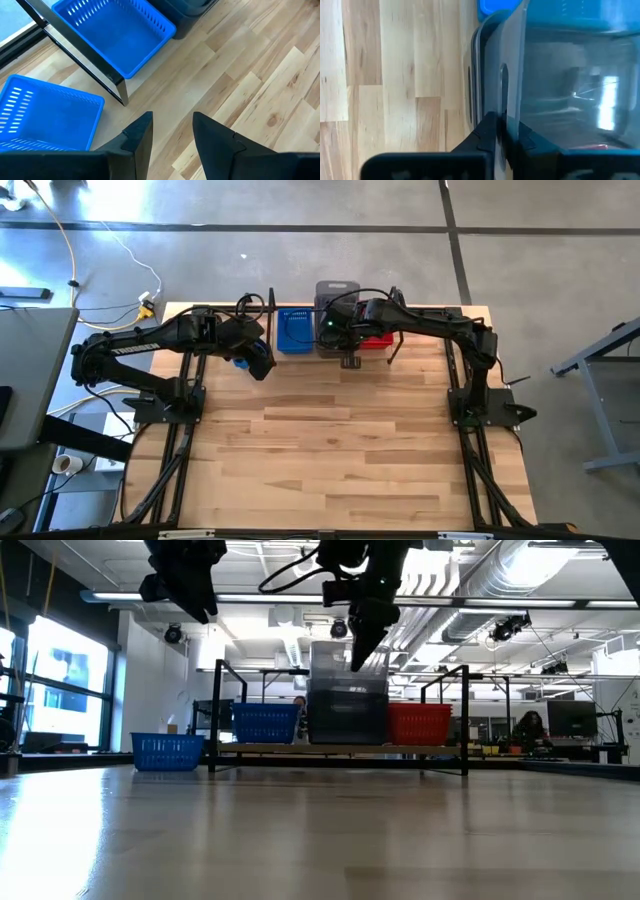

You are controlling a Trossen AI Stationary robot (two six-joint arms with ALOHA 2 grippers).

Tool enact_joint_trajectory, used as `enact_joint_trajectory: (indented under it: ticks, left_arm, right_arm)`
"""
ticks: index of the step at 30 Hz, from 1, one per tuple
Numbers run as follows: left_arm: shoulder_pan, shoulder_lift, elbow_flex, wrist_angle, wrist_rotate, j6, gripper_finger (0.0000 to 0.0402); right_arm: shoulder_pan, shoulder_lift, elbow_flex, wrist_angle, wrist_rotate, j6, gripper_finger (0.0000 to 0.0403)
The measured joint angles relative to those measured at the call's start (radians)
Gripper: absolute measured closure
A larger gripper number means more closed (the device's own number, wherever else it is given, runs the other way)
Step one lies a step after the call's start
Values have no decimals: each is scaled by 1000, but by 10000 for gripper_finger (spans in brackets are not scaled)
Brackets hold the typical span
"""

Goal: Stack baskets on shelf by color
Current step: Stack the black bin on the black bins on the shelf, then stack the blue bin on the blue bins on the shelf

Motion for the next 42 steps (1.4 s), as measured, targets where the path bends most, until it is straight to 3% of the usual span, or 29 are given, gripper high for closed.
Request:
enact_joint_trajectory:
  ticks: [13,21,33,42]
  left_arm:
    - [0,0,0,0,20,0,273]
    - [0,0,0,-3,53,2,273]
    - [-63,-1,-7,-149,61,87,273]
    - [-92,-32,-176,-148,52,87,273]
  right_arm:
    - [-2,0,15,28,36,0,306]
    - [-2,-2,106,-8,37,11,304]
    - [15,-2,272,-138,34,199,304]
    - [49,-2,362,-220,54,236,304]
